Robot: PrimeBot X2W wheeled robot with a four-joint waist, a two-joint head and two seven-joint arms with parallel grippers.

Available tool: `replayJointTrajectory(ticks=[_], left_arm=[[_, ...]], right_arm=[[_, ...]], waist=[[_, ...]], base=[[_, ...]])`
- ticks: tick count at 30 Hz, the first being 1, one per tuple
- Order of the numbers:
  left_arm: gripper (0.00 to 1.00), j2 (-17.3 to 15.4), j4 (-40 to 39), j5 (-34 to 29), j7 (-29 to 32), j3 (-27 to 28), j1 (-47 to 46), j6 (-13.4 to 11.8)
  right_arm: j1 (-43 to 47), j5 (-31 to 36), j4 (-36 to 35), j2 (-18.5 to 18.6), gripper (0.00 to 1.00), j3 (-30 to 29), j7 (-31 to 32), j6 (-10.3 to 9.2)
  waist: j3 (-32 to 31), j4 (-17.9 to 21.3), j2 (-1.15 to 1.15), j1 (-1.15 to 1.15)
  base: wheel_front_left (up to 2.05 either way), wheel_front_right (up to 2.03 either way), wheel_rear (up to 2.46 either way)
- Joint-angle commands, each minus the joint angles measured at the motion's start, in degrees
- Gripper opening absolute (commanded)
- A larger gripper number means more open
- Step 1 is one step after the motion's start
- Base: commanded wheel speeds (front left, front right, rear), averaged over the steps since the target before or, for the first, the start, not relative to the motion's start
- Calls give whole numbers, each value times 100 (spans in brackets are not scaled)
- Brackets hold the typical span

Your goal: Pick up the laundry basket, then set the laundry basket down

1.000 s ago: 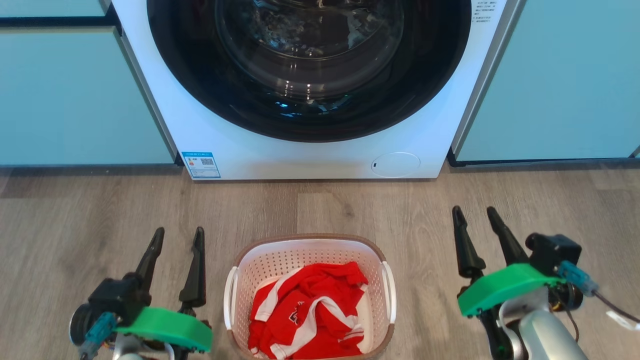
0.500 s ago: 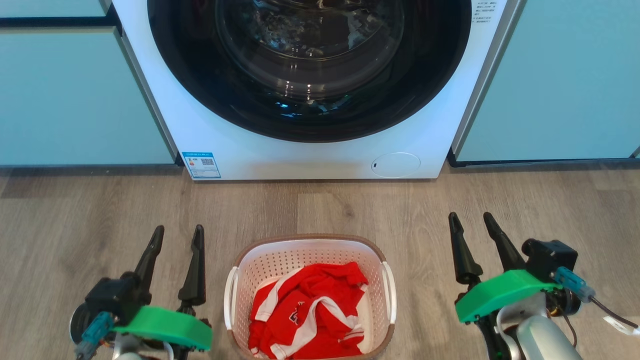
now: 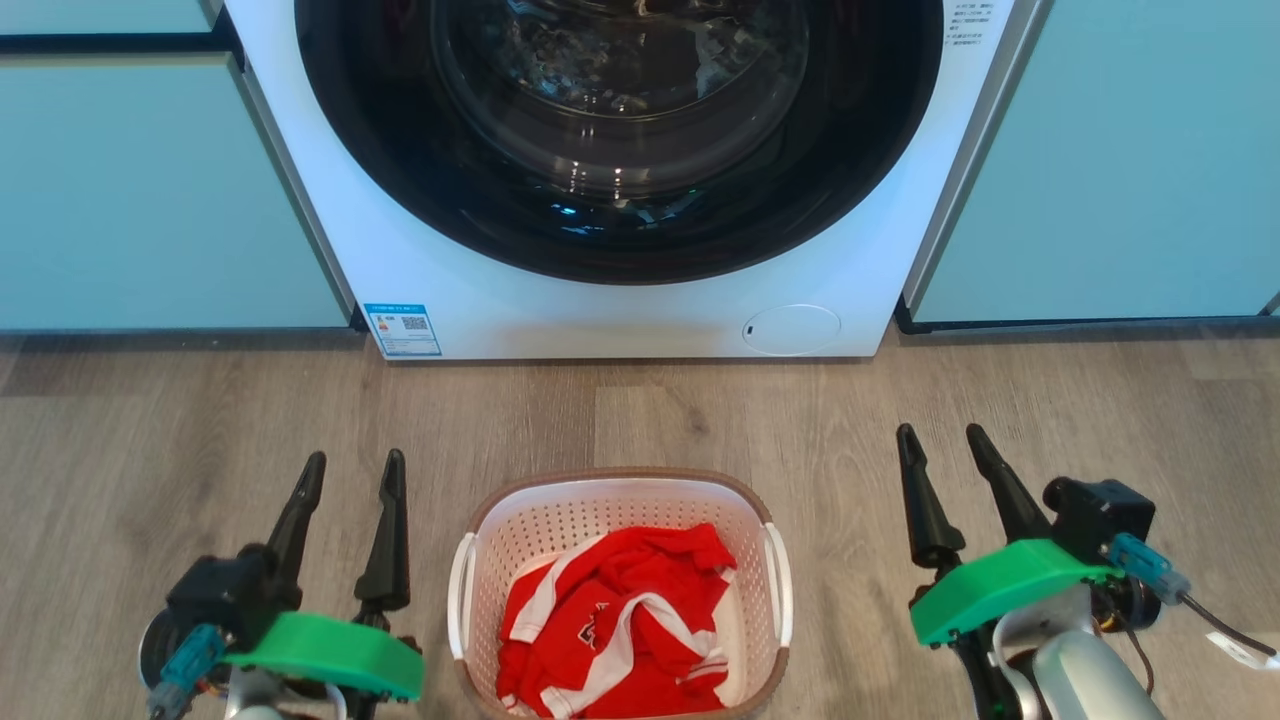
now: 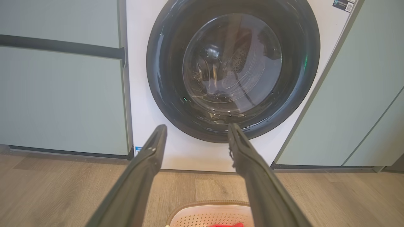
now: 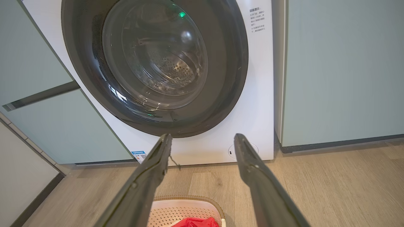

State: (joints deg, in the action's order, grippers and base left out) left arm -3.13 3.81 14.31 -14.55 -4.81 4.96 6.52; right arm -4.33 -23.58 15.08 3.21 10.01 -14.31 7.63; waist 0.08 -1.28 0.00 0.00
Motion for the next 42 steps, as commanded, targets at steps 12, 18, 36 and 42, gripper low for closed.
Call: replayJointTrajectory(ticks=[12,18,36,42], left_arm=[[100,25,-141,103,-45,178,-146,-43],[0,1,359,153,23,-23,53,0],[0,-36,514,1263,272,83,-79,12],[0,-45,543,1578,345,116,-129,17]], right_arm=[[-161,35,-210,-34,100,129,-69,-14],[87,-14,281,0,0,9,19,1],[89,-1033,270,53,0,-142,244,-1],[78,-1320,252,64,0,-191,312,-2]], waist=[[23,18,0,0],[29,24,0,0],[27,38,0,0],[26,43,0,0]], base=[[0,0,0],[0,0,0],[0,0,0],[0,0,0]])
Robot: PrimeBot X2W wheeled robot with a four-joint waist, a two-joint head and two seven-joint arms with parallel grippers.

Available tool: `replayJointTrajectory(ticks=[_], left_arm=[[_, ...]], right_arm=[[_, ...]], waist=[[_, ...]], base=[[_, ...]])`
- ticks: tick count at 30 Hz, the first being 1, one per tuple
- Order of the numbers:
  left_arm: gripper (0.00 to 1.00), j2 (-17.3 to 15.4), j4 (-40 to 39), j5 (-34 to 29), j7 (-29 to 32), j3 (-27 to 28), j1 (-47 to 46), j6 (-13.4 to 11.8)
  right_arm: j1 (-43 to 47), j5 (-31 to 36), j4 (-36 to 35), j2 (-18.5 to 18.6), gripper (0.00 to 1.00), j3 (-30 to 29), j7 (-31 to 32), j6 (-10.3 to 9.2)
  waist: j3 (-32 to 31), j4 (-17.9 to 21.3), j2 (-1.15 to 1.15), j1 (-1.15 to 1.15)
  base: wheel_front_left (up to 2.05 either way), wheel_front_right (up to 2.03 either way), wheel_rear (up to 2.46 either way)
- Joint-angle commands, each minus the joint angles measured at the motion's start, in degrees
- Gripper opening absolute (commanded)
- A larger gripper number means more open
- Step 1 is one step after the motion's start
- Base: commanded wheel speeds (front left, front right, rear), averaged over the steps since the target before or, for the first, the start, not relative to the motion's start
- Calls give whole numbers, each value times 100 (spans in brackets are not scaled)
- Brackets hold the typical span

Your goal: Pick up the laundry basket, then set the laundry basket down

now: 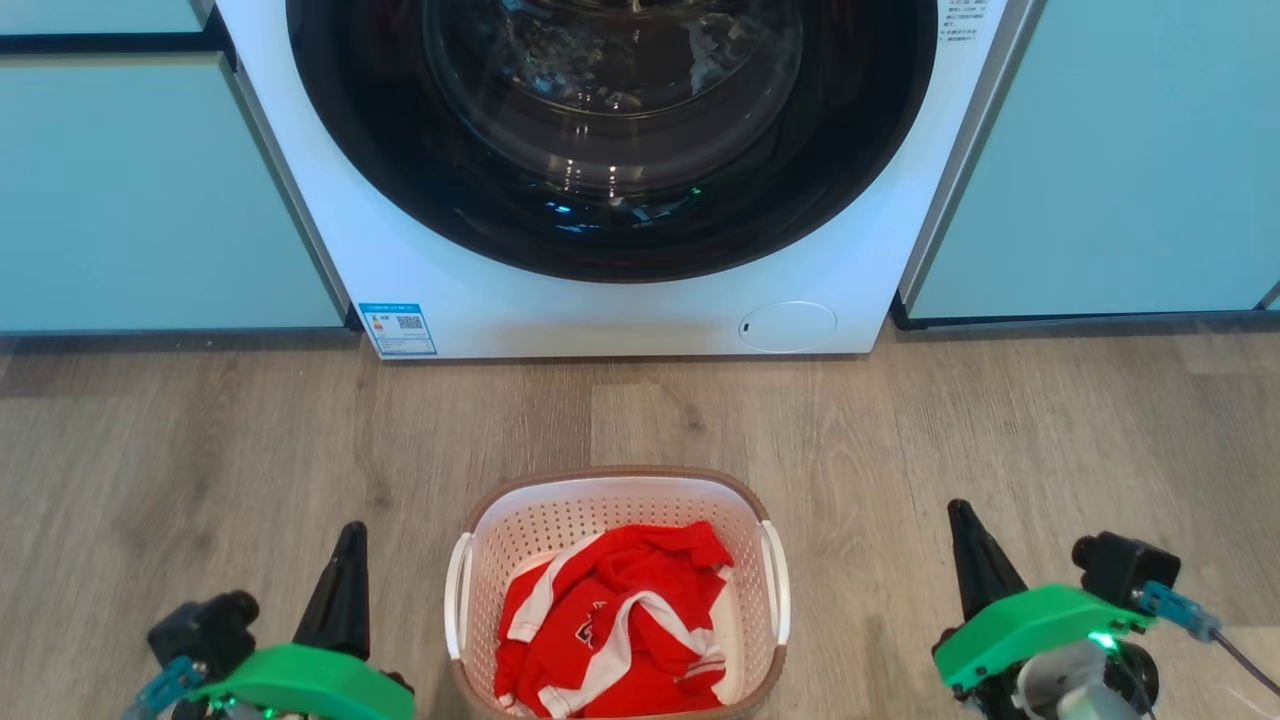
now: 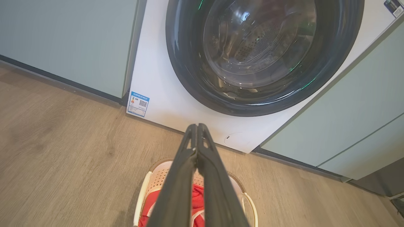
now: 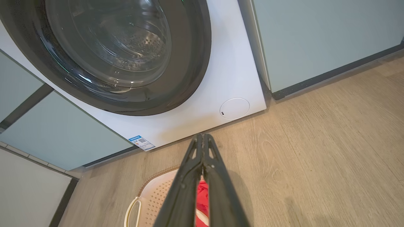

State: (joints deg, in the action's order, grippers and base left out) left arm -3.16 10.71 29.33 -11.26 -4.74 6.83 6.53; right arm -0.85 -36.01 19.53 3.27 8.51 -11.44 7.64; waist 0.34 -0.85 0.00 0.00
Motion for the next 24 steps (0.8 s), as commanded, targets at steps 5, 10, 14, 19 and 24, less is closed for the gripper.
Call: replayJointTrajectory(ticks=[5,10,14,19,24], left_arm=[[0,-49,-124,391,89,144,-364,20],[0,-55,-104,705,164,181,-410,24],[0,-59,-87,958,226,211,-447,27],[0,-63,-65,1270,303,250,-494,31],[0,-67,-43,1581,381,290,-541,35]], right_arm=[[-281,-365,-212,68,0,-92,96,-3],[-293,-650,-230,77,0,-145,167,-4],[-302,-879,-245,82,0,-190,226,-4],[-313,-1162,-264,89,0,-246,300,-5],[-325,-1444,-282,94,0,-303,375,-6]], waist=[[-1,4,0,0],[-1,8,0,0],[-2,12,0,0],[-3,16,0,0],[-3,20,0,0]], base=[[0,0,0],[0,0,0],[0,0,0],[0,0,0],[0,0,0]])
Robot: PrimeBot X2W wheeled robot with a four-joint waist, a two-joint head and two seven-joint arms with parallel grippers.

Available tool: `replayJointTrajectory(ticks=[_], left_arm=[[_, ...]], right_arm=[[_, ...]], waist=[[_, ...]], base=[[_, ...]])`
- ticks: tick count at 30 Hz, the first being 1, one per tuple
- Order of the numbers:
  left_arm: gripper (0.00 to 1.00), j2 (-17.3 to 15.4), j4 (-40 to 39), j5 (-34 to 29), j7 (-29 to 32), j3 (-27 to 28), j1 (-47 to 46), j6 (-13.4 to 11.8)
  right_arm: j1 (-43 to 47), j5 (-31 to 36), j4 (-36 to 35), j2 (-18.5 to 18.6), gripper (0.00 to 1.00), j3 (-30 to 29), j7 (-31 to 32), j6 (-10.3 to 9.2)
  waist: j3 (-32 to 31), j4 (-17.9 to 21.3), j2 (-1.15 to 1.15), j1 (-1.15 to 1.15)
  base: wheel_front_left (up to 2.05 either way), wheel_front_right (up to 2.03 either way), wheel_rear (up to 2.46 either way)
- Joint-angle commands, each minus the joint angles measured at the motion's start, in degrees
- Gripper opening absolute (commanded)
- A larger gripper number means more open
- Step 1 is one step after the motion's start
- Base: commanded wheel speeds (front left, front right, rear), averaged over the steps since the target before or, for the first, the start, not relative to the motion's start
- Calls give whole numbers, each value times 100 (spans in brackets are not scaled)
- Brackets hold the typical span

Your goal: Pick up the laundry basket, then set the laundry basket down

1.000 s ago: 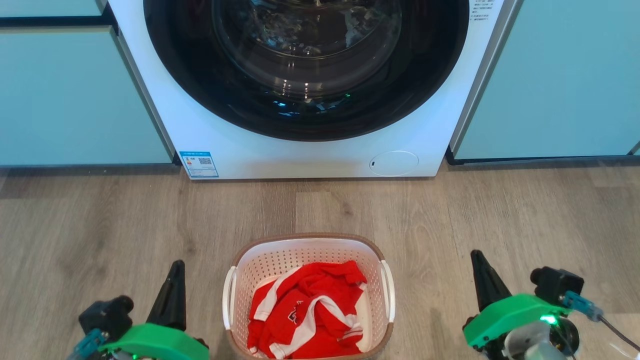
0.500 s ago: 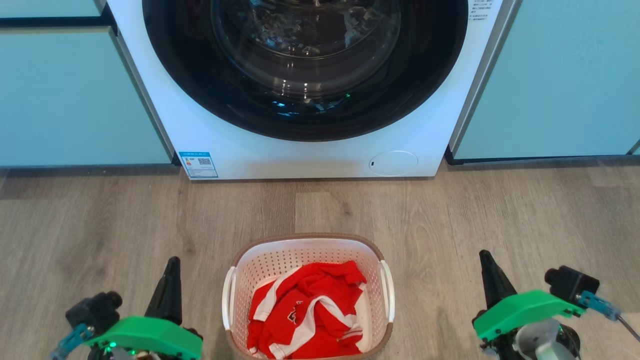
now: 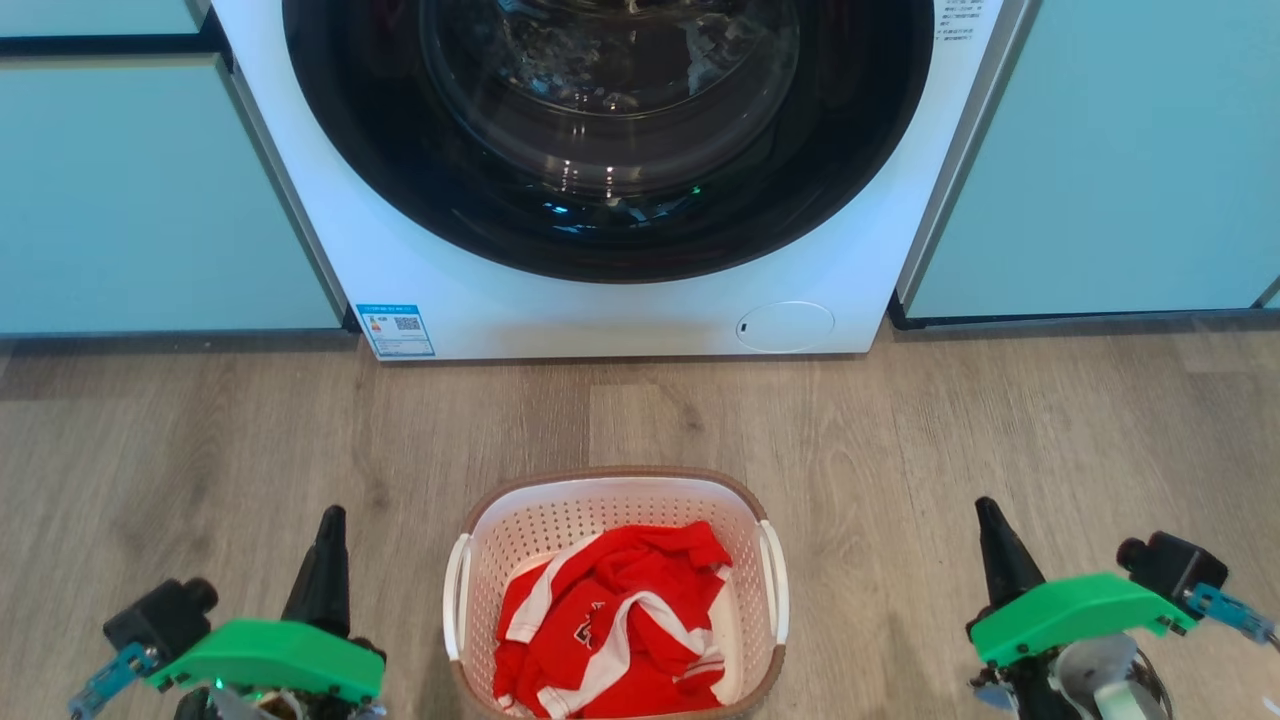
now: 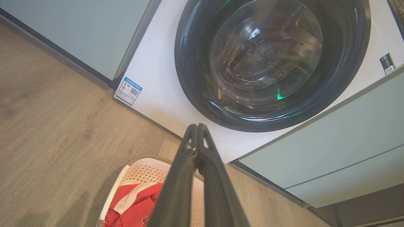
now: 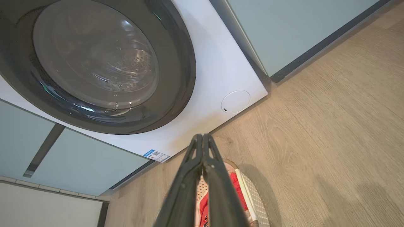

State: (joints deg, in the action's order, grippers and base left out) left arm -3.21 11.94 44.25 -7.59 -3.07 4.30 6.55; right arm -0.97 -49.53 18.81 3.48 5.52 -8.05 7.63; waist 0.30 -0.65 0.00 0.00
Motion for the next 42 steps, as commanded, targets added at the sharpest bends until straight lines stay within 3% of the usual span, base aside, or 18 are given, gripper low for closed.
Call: replayJointTrajectory(ticks=[1,42], left_arm=[[0,-62,-161,149,29,131,-297,33],[0,-67,32,2669,696,492,-688,65]], right_arm=[[-316,-146,-214,74,0,-16,51,-5],[-414,-2416,-361,82,0,-535,705,-10]], waist=[[0,1,0,0],[-6,35,0,0]], base=[[0,0,0],[0,0,0]])
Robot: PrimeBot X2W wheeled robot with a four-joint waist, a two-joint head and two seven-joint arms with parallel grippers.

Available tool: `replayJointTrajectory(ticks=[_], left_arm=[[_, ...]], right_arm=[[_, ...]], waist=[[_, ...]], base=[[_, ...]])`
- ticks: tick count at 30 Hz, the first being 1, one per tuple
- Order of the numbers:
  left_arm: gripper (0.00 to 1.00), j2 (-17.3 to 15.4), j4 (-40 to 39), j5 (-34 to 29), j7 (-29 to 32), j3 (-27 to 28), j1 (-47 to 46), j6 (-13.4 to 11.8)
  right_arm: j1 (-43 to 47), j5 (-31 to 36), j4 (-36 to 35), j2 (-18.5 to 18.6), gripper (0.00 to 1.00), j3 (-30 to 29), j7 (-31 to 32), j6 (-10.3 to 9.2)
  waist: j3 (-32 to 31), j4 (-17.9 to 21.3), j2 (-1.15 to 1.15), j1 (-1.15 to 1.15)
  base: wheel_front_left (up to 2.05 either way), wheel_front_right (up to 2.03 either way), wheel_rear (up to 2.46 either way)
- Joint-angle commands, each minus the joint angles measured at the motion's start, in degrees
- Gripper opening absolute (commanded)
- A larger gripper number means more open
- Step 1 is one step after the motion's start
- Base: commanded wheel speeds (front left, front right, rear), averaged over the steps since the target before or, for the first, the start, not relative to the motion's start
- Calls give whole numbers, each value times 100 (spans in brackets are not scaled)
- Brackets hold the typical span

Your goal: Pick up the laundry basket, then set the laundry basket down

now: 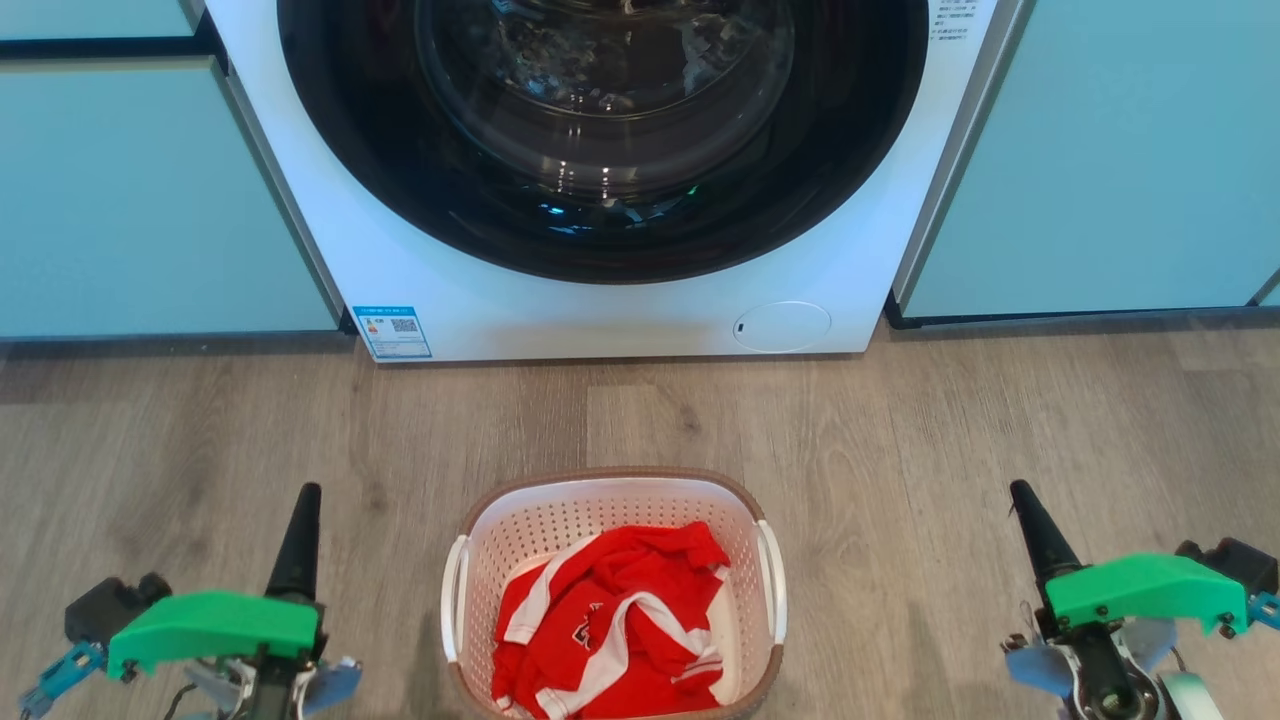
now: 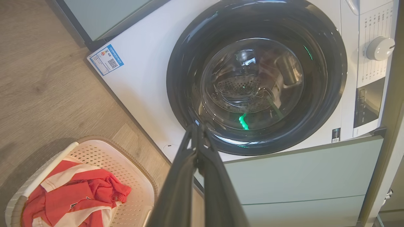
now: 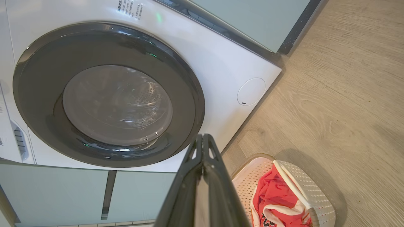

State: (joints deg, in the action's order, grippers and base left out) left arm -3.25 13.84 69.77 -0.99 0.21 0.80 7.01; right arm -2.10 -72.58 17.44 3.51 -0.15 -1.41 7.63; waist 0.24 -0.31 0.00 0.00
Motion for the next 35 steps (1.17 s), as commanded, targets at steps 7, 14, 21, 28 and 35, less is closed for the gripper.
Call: replayJointTrajectory(ticks=[7,14,21,28,35], left_arm=[[0,-62,-124,544,155,230,-405,24],[0,-59,-91,970,273,297,-472,30],[0,-56,-62,1333,374,354,-530,34],[0,-53,-28,1758,494,423,-597,40],[0,-49,5,2183,613,491,-665,45]], right_arm=[[-319,-494,-248,76,0,-62,157,-11],[-337,-876,-273,73,0,-158,275,-11],[-352,-1201,-294,69,0,-240,375,-12],[-369,-1581,-318,65,0,-338,494,-13],[-387,-1961,-343,59,0,-436,613,-14]], waist=[[-1,6,0,0],[-2,12,0,0],[-3,17,0,0],[-4,23,0,0],[-5,29,0,0]], base=[[0,0,0],[0,0,0],[0,0,0],[0,0,0],[0,0,0]])
